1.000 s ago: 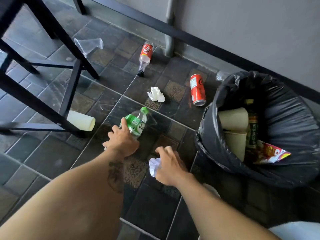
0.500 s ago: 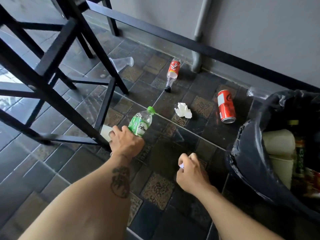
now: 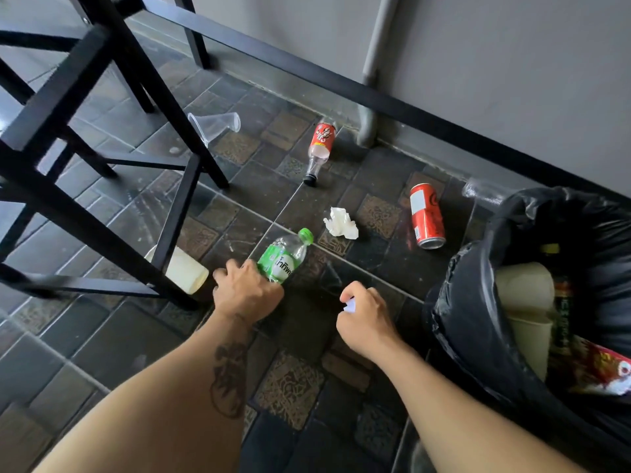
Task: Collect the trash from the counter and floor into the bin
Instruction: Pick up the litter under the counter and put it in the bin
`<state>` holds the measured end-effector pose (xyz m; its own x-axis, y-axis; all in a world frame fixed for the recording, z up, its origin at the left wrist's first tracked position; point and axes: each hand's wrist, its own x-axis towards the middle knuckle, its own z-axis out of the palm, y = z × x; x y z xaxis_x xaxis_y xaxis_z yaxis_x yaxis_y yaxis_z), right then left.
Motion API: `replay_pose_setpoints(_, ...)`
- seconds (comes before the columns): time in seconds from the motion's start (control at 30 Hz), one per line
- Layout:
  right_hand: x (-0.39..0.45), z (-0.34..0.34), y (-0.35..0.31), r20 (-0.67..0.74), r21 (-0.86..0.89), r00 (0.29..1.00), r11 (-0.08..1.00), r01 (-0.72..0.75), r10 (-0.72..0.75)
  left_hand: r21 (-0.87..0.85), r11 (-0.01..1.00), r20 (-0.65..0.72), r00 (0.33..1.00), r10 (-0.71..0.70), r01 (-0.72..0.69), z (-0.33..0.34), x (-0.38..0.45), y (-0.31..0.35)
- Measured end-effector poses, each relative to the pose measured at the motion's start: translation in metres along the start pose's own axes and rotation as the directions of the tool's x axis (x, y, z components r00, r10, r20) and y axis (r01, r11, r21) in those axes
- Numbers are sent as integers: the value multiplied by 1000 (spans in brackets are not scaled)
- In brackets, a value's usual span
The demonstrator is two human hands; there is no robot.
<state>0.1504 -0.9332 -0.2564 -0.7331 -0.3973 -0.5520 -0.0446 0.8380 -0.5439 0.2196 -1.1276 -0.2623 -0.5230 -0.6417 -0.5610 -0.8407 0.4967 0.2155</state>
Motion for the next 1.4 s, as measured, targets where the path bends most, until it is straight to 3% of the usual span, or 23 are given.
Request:
replay_pose_setpoints(0.13,22,-9,-7,-80,-107,997,994,-27,19,-21,990,-68,988,141,-142,-2,-3,12)
replay_pose_setpoints(0.3,68,-29,-37,-176,-259,981,965,38,-85,-220,966,-157,982,101,-135,-11,-2,-3)
replay_pose_setpoints(0.47,128,-38,-52,-26,-509,987,852,126,-161,-292,949,-140,987,80,-118,5,-14,-30)
replay_pose_setpoints(0.57,145,-33,-49,90,-652,991,746,135,-100,-192,979,-147,988,45,-73,16,-26,-42)
replay_pose_setpoints(0.63,140,-28,-49,80,-697,988,701,149,-130,-107,993,-164,986,40,-58,14,-33,-42)
replay_pose_setpoints(0.8,98,-8,-38,74,-611,969,757,230,-234,47,993,-214,970,119,-111,2,-37,-35)
replay_pose_setpoints(0.93,74,-24,-45,-27,-484,949,834,263,-315,31,984,-288,941,177,-176,-10,-27,-13)
replay_pose_setpoints(1.1,38,-112,-76,-107,-296,957,927,230,-271,-123,955,-340,915,216,-271,-50,-20,46)
replay_pose_setpoints(1.23,-18,-191,-92,-185,-187,939,949,255,-289,-303,847,-384,869,312,-437,-90,-48,113)
replay_pose_setpoints(1.4,-93,-265,-29,-347,-168,921,978,127,-179,-377,704,-312,798,516,-602,-112,-129,189)
